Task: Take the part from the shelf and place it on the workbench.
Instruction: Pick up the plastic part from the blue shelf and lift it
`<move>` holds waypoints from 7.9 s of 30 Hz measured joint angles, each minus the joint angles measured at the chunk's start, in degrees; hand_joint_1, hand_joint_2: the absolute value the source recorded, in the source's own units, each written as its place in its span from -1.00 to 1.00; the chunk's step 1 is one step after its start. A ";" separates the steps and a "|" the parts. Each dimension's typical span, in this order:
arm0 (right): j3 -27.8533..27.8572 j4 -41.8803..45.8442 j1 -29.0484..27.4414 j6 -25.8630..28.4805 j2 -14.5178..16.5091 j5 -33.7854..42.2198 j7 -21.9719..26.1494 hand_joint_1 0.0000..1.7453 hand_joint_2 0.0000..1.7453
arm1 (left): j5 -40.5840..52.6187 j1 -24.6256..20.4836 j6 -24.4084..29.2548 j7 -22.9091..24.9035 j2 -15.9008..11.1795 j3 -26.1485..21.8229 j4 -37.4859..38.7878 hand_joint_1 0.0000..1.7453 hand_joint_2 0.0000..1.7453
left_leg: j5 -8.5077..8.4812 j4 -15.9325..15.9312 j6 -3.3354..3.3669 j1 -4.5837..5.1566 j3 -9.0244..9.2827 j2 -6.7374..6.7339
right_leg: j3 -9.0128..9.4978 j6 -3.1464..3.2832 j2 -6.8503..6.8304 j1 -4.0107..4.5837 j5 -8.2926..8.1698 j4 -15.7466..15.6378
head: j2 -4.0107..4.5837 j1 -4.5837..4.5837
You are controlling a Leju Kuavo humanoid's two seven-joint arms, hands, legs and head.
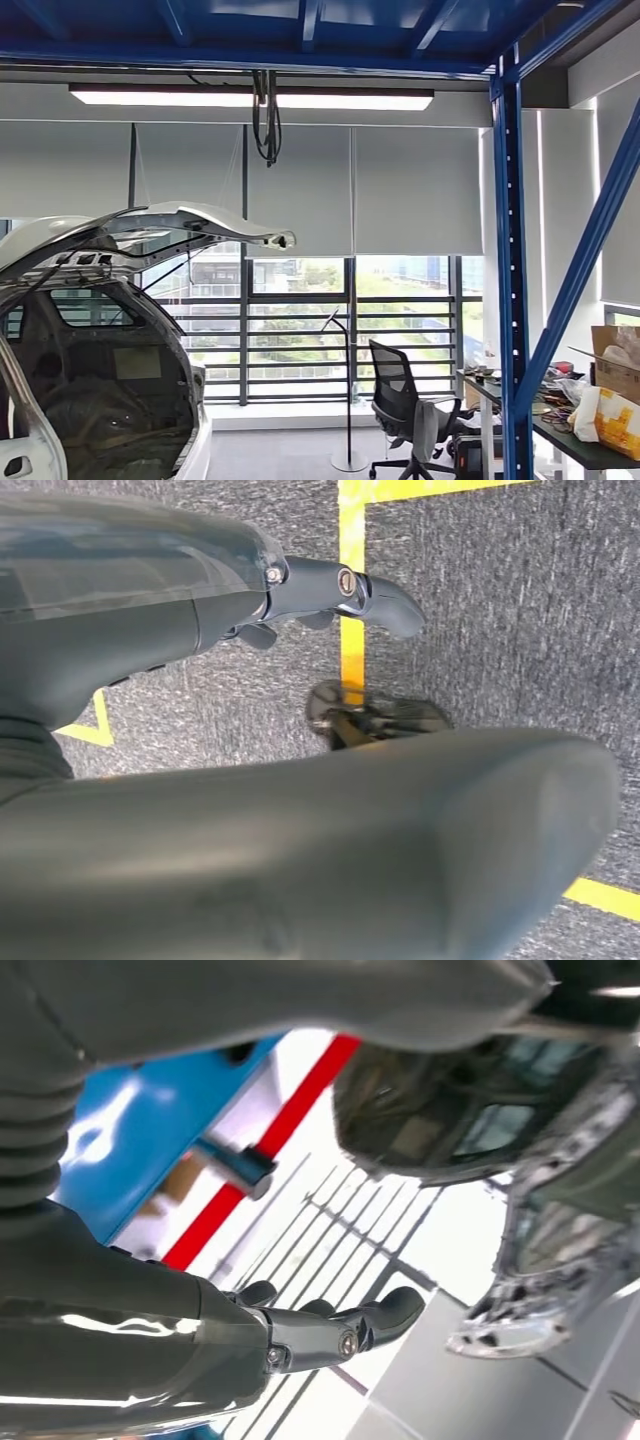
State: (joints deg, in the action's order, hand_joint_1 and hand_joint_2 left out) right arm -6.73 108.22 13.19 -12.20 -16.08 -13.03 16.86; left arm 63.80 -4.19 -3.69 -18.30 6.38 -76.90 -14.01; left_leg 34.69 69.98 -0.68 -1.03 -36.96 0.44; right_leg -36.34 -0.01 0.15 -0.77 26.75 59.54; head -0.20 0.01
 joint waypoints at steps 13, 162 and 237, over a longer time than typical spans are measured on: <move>-9.97 -7.36 2.20 7.60 -3.55 -22.67 -4.76 -1.00 1.00 | 0.45 -0.38 -0.05 -0.14 0.22 -0.29 0.04 -1.00 -1.00 | -5.99 -10.20 1.53 0.43 2.40 0.26 | 1.01 -0.99 0.14 -0.01 -0.13 -1.13 | 0.00 0.03; -31.39 -50.10 15.45 29.29 17.73 -77.11 -22.38 -1.00 1.00 | 4.55 -1.01 -1.09 -3.34 1.31 1.64 1.07 -1.00 -1.00 | -5.91 -10.24 1.70 0.29 2.59 0.18 | 1.13 -2.15 0.24 0.10 -0.07 -1.31 | 0.07 0.03; -25.12 -12.29 7.91 -3.20 23.62 9.60 5.39 1.00 1.00 | 3.05 -2.13 0.39 -12.55 1.70 3.80 1.07 -1.00 1.00 | -5.90 -10.24 1.69 0.29 2.67 0.17 | 1.18 -2.09 0.24 0.12 -0.02 -1.30 | 0.07 0.03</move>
State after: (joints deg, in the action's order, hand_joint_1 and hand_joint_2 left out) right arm -31.86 95.93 21.09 -15.40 7.54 -3.43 22.25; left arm 66.85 -6.32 -3.30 -30.85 8.09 -73.10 -12.94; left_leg 28.79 59.74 1.00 -0.74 -34.29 0.62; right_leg -35.16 -2.10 0.39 -0.65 26.72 58.24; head -0.13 0.04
